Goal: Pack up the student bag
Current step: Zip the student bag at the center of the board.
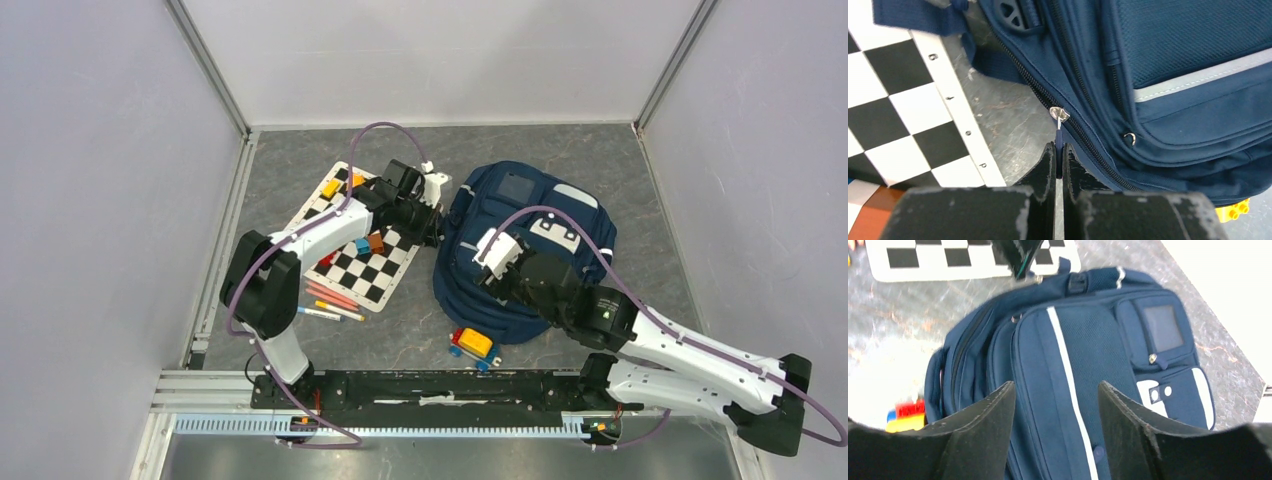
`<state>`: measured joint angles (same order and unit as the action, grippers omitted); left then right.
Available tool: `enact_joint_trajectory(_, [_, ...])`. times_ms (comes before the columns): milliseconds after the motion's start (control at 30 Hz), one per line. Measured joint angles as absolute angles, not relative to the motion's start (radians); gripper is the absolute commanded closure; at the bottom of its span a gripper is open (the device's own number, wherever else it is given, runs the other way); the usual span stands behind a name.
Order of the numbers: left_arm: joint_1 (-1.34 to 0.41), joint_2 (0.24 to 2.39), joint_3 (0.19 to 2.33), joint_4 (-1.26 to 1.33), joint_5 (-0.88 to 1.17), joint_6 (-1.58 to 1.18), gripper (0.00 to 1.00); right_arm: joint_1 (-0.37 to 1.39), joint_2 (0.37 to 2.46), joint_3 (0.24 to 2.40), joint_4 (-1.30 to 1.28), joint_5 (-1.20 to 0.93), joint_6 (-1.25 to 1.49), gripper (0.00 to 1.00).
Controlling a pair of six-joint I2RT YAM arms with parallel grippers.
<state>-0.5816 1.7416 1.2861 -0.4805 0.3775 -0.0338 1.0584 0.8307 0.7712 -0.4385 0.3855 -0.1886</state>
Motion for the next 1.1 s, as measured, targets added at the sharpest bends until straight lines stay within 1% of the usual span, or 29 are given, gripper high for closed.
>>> enact_joint_trajectory(133, [-0.609,1.742,1.285,-0.460,0.398,-0.035,0.98,1.058,0.868,0.767,-0.298,0.436,-0.131,0.28])
enact_joint_trajectory(267, [-0.617,1.746,1.285,-0.459,0.396,-0.035,0.98,1.057,1.004,0.767,-0.184,0.449,-0.084,0.26])
enact_joint_trajectory(400, [-0.617,1.749,1.285,-0.461,0.390,-0.038,0.98,1.057,1.136,0.767,-0.133,0.443,-0.052,0.25])
enact_joint_trajectory(533, [-0.617,1.750,1.285,-0.462,0.382,-0.042,0.98,1.058,1.201,0.764,-0.072,0.432,-0.023,0.24])
enact_joint_trajectory(667, [-0.617,1.754,1.285,-0.462,0.371,-0.046,0.98,1.057,1.242,0.742,0.009,0.404,0.015,0.26])
enact_joint_trajectory(767, [-0.617,1.755,1.285,-0.463,0.368,-0.047,0.98,1.057,1.294,0.727,0.057,0.390,0.034,0.30])
enact_joint_trajectory(833, [-0.617,1.755,1.285,-0.463,0.367,-0.047,0.98,1.057,1.340,0.722,0.073,0.391,0.042,0.36])
enact_joint_trajectory(867, [-0.617,1.755,1.285,-0.463,0.367,-0.048,0.98,1.057,1.363,0.722,0.076,0.395,0.045,0.43])
enact_joint_trajectory(933, [-0.617,1.756,1.285,-0.464,0.363,-0.048,0.98,1.057,1.394,0.721,0.083,0.402,0.047,0.60])
enact_joint_trajectory(967, [-0.617,1.757,1.285,-0.464,0.361,-0.048,0.98,1.057,1.404,0.721,0.085,0.406,0.045,0.75])
enact_joint_trajectory(1033, [-0.617,1.760,1.285,-0.462,0.355,-0.048,0.98,1.058,1.415,0.721,0.092,0.402,0.051,0.96])
enact_joint_trajectory(1067, [-0.617,1.760,1.286,-0.462,0.353,-0.049,0.98,1.061,1.417,0.721,0.094,0.400,0.054,1.00])
enact_joint_trajectory(1100, [-0.617,1.761,1.289,-0.462,0.350,-0.051,0.98,1.063,1.417,0.721,0.097,0.401,0.051,1.00])
